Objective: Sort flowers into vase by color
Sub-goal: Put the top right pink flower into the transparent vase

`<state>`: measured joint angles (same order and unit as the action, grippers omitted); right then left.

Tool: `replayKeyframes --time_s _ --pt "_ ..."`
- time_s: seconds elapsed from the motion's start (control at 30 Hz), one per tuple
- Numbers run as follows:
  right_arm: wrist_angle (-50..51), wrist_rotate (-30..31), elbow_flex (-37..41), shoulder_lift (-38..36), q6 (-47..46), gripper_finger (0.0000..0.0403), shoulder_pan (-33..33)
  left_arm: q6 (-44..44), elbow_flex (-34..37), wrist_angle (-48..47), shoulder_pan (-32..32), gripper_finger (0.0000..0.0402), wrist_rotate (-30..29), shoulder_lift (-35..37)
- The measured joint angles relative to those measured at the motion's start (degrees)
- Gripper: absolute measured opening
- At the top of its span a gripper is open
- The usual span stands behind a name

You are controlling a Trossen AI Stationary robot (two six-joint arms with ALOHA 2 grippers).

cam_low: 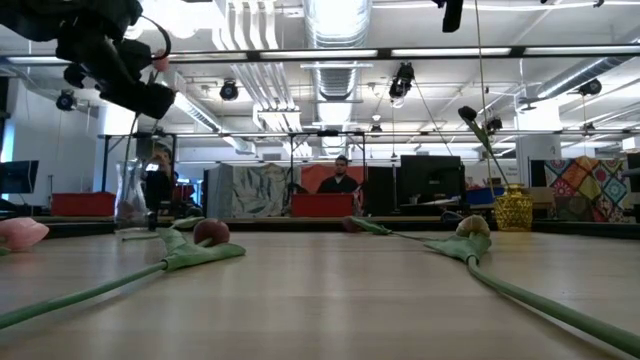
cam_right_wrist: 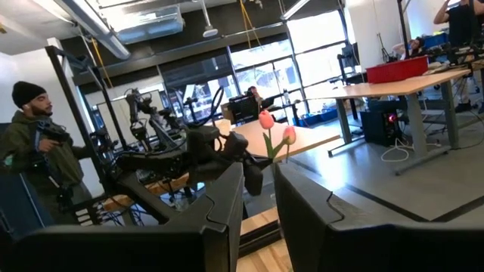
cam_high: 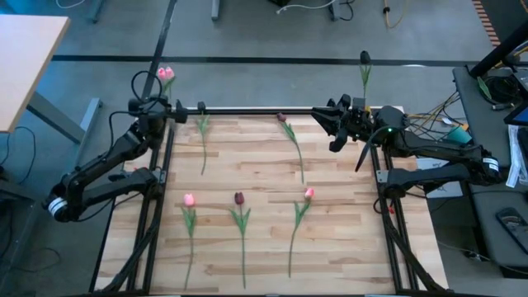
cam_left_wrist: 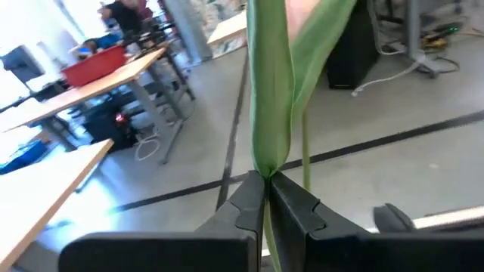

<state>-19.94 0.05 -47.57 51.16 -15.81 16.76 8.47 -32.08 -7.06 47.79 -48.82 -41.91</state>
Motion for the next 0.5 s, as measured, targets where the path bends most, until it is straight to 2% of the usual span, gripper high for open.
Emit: replayKeyframes --time_s 0.13,0.5 --pt "0.0 0.0 0.0 0.0 0.0 0.007 0.0 -4.7 0.0 -1.8 0.0 0.0 -0.2 0.0" --pt "0.0 0.0 0.0 0.0 0.3 0.007 0.0 -5.1 0.0 -1.8 -0.2 0.0 2.2 0.2"
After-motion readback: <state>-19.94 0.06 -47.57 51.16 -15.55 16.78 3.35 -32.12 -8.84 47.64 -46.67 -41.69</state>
